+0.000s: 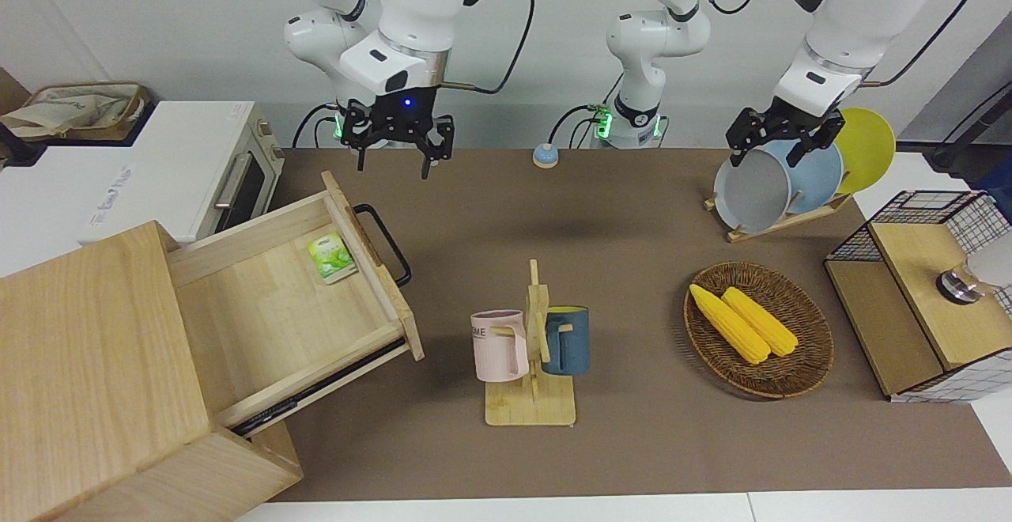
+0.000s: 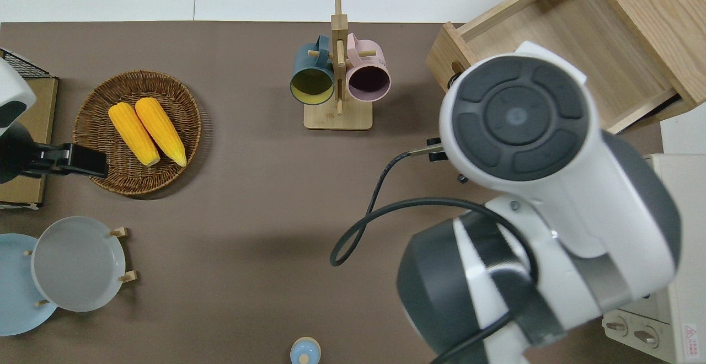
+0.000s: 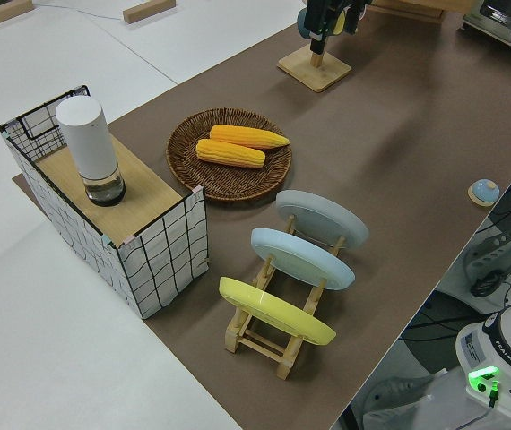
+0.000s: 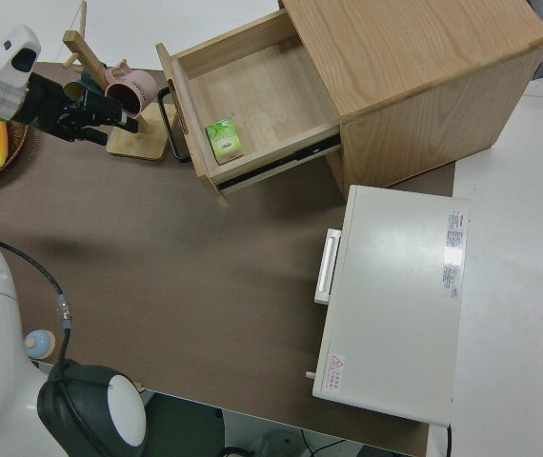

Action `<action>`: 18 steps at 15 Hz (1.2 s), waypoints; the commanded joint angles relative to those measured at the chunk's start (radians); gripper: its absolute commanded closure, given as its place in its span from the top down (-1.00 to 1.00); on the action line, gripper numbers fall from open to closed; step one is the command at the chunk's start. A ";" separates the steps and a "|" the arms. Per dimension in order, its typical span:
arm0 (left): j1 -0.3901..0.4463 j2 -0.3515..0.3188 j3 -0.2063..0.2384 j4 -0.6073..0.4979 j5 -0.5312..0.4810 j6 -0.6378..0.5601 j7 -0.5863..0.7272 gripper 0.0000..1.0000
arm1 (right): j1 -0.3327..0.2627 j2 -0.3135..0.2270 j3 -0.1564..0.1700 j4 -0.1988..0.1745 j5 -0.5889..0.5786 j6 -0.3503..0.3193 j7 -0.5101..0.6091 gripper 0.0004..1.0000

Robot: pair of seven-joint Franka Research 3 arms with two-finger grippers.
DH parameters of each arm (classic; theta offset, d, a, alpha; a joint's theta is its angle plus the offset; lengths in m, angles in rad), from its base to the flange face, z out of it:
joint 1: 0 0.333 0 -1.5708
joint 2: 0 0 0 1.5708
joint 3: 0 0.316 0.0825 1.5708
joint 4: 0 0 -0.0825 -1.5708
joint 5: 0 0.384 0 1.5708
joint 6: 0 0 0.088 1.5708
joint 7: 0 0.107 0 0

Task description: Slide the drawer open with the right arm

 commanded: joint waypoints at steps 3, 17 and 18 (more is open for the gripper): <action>0.004 0.011 -0.006 0.026 0.017 -0.020 0.010 0.99 | -0.183 -0.102 0.009 -0.131 0.214 0.065 -0.166 0.97; 0.004 0.011 -0.006 0.026 0.017 -0.020 0.010 0.99 | -0.343 -0.107 -0.025 -0.191 0.343 0.113 -0.293 0.98; 0.004 0.011 -0.006 0.026 0.017 -0.020 0.010 0.99 | -0.337 -0.107 -0.025 -0.189 0.317 0.112 -0.295 0.97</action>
